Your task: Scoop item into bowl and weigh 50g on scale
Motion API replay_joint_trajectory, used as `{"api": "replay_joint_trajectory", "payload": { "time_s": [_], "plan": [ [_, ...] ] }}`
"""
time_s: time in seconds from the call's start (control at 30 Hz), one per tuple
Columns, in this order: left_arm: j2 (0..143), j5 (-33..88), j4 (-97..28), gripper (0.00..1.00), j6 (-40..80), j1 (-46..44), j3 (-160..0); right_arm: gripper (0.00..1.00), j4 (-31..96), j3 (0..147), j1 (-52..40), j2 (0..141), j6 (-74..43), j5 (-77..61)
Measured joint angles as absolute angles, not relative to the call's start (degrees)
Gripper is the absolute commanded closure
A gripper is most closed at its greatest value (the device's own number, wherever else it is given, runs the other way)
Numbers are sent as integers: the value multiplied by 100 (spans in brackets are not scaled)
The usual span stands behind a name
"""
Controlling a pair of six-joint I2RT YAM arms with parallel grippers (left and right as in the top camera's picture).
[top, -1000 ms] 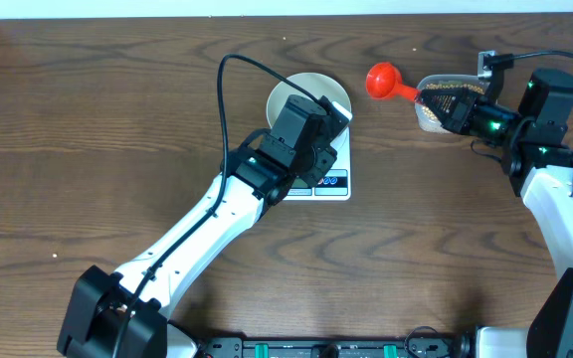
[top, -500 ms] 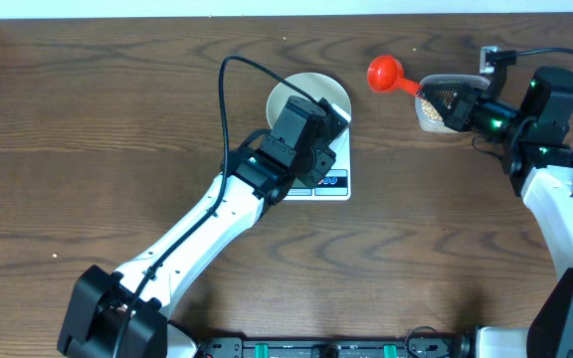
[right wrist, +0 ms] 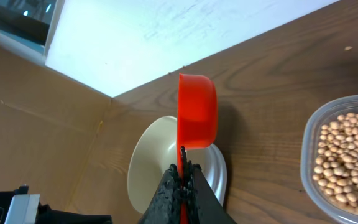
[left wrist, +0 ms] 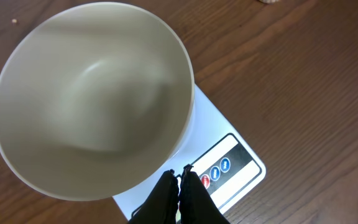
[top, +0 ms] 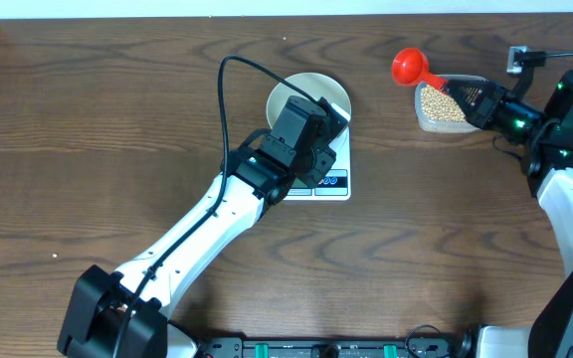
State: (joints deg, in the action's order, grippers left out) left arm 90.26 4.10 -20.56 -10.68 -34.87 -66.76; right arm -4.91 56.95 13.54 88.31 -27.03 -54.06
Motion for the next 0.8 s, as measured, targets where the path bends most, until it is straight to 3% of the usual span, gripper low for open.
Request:
{"api": "replay_joint_trajectory", "payload": {
  "time_s": [0.8],
  "plan": [
    [10243, 410, -2213, 93, -1157, -3597, -6676, 99, -412, 5695, 1367, 8831, -2722, -5428]
  ]
}}
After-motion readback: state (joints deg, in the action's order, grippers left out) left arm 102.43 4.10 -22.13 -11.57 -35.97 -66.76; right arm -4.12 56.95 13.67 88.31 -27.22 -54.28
